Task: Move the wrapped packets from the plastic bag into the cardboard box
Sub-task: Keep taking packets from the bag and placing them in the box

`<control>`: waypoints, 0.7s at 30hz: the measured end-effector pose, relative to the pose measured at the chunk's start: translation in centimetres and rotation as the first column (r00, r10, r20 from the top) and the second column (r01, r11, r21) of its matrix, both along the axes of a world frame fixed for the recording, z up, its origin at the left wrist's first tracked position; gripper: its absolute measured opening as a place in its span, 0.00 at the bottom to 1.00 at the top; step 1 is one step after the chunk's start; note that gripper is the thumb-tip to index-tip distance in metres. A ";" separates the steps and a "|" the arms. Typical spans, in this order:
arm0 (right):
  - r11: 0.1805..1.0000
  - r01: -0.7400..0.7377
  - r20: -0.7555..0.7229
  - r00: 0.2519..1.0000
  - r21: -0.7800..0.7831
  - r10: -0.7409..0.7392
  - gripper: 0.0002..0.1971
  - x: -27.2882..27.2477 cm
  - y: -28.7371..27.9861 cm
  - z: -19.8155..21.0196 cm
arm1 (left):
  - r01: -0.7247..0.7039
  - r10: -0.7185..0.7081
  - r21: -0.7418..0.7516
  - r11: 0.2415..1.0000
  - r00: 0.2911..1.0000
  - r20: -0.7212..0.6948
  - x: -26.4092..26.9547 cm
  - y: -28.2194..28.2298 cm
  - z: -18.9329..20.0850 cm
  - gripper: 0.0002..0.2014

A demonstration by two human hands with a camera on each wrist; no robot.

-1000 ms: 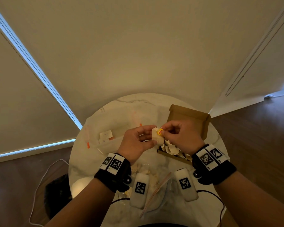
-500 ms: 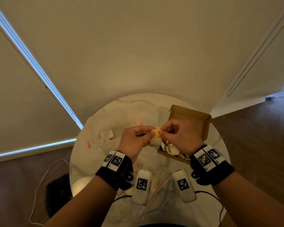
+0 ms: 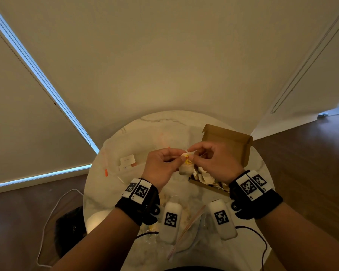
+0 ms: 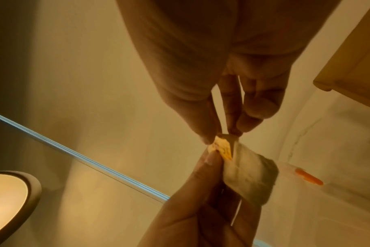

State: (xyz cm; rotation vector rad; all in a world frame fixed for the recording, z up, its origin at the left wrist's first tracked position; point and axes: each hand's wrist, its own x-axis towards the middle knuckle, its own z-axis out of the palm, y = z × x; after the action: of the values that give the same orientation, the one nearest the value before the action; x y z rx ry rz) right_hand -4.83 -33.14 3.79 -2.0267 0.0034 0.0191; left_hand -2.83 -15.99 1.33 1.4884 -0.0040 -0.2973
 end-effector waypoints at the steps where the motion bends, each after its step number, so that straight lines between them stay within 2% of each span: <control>1: 1.000 -0.012 -0.003 1.000 -0.004 0.012 0.04 0.1 0.0 0.2 | 0.007 -0.008 0.023 1.000 1.000 0.013 0.0 0.0 0.0 0.05; 4: 0.997 -0.050 -0.017 0.999 -0.056 0.049 0.00 0.8 -0.5 0.4 | 0.025 -0.029 0.084 0.996 0.999 0.046 0.4 -0.3 -0.2 0.06; 8: 0.995 0.033 -0.039 0.999 -0.090 -0.037 0.01 2.2 -2.7 -0.7 | -0.011 0.011 0.108 0.994 1.000 0.003 0.6 -0.3 -0.9 0.06; 11: 0.986 0.082 -0.088 0.992 -0.145 -0.095 0.03 3.3 -5.3 -3.2 | 0.004 0.006 0.140 0.990 0.997 -0.075 0.4 0.7 -1.9 0.05; 14: 0.974 0.112 -0.220 0.963 -0.199 -0.156 0.04 4.0 -7.1 -6.8 | 0.067 -0.043 0.207 0.976 0.992 -0.117 0.1 1.8 -3.1 0.05; 19: 0.898 0.149 -0.314 0.902 -0.415 -0.295 0.05 5.2 -8.8 -11.6 | 0.103 -0.057 0.292 0.951 0.985 -0.161 0.4 3.1 -4.7 0.05; 21: 0.840 0.020 -0.347 0.905 -0.542 -0.245 0.06 5.4 -9.1 -13.1 | 0.098 -0.045 0.311 0.945 0.984 -0.173 0.5 3.7 -5.2 0.06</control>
State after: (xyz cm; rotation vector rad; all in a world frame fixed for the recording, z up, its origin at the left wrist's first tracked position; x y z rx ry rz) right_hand 0.61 -42.23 -9.29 -2.5364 0.4663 0.3908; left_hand -2.37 -12.29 -3.85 1.7836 0.1272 -0.4974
